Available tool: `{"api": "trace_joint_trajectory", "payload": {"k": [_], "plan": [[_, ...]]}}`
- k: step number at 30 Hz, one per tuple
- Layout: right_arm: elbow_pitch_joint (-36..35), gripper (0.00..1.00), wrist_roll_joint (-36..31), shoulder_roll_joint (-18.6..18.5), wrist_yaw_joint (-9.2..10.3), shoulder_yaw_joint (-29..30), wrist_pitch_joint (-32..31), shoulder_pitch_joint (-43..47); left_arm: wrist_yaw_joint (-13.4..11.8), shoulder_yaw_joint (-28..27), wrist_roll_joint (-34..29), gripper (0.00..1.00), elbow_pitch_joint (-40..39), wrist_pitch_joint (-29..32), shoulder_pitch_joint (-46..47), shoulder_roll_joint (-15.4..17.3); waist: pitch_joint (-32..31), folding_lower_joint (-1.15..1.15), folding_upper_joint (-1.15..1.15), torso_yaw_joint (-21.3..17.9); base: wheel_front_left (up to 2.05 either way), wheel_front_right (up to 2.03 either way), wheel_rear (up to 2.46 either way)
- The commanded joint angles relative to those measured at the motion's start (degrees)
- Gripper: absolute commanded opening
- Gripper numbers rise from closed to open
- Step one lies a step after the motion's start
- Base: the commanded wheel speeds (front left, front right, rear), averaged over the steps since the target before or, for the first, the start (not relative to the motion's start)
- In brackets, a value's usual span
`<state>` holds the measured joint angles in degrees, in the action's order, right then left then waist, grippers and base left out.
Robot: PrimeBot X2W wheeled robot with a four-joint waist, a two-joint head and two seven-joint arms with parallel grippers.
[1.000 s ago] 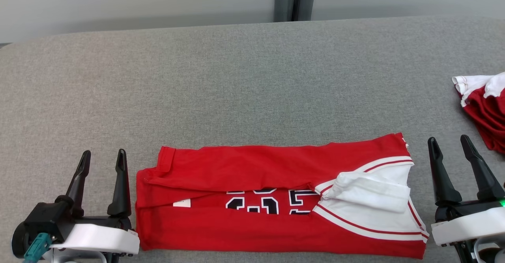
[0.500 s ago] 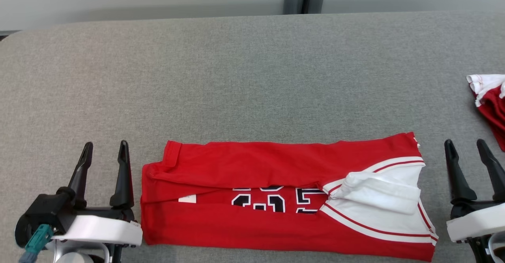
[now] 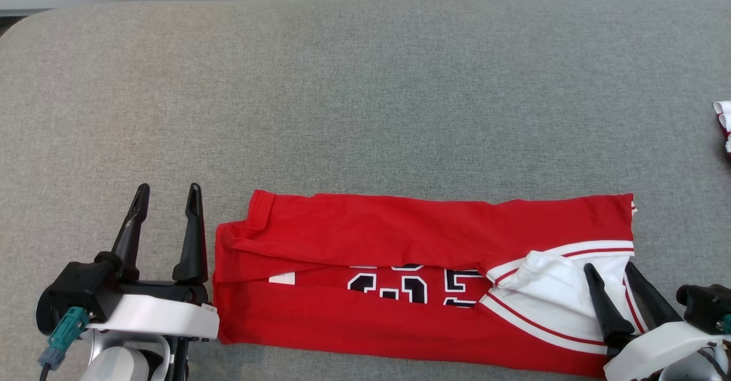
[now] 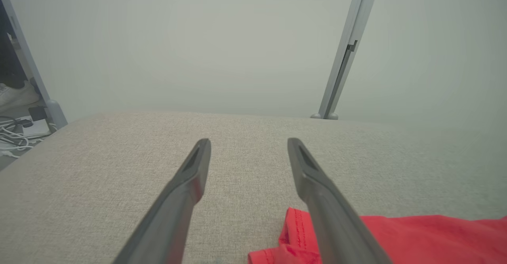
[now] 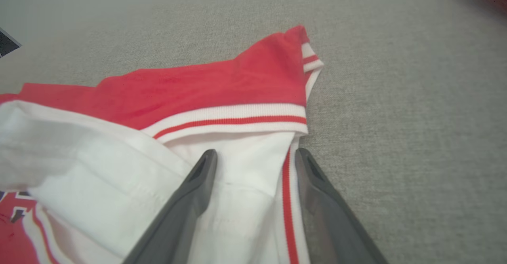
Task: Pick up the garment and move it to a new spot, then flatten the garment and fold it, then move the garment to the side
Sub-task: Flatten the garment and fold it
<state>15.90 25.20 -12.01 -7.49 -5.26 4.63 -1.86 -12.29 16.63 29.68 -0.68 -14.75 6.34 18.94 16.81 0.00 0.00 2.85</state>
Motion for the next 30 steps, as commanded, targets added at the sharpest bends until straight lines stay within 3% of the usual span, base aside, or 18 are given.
{"api": "trace_joint_trajectory", "payload": {"k": [1,8,9,10,17,30], "plan": [[1.09,1.0,0.36,-0.49,0.0,-0.18,-0.73,0.69,0.12,-0.05,-0.58,1.0,0.15,-0.37,0.78,0.11,0.16,0.0,0.0,0.09,0.0,0.0,0.0],[4.07,1.0,2.5,-0.73,0.08,-3.04,-4.35,2.08,0.67,-0.13,-0.6,1.0,0.66,-0.35,1.56,0.07,0.87,0.0,0.0,-0.41,0.0,0.0,0.0],[4.29,0.25,3.21,-0.55,0.06,-3.79,-5.22,1.86,0.74,-0.11,-0.61,1.0,0.74,-0.36,1.63,0.01,0.94,0.0,0.0,-0.48,0.0,0.0,0.0],[4.3,0.0,3.9,-0.69,0.0,-4.53,-5.63,1.69,0.76,-0.08,-0.65,1.0,0.77,-0.37,1.72,-0.02,1.0,0.0,0.0,-0.54,0.0,0.0,0.0],[3.25,0.0,7.41,-3.49,0.26,-4.42,-3.73,-1.07,0.66,-0.28,-1.22,1.0,1.43,-0.43,2.51,0.14,1.08,0.0,0.0,-0.77,0.0,0.0,0.0],[1.46,0.0,9.78,-11.0,0.13,7.5,-0.46,-2.95,1.1,-0.69,-1.33,1.0,1.98,-0.45,2.19,0.15,-0.21,0.0,0.0,-1.95,0.0,0.0,0.0]]}}
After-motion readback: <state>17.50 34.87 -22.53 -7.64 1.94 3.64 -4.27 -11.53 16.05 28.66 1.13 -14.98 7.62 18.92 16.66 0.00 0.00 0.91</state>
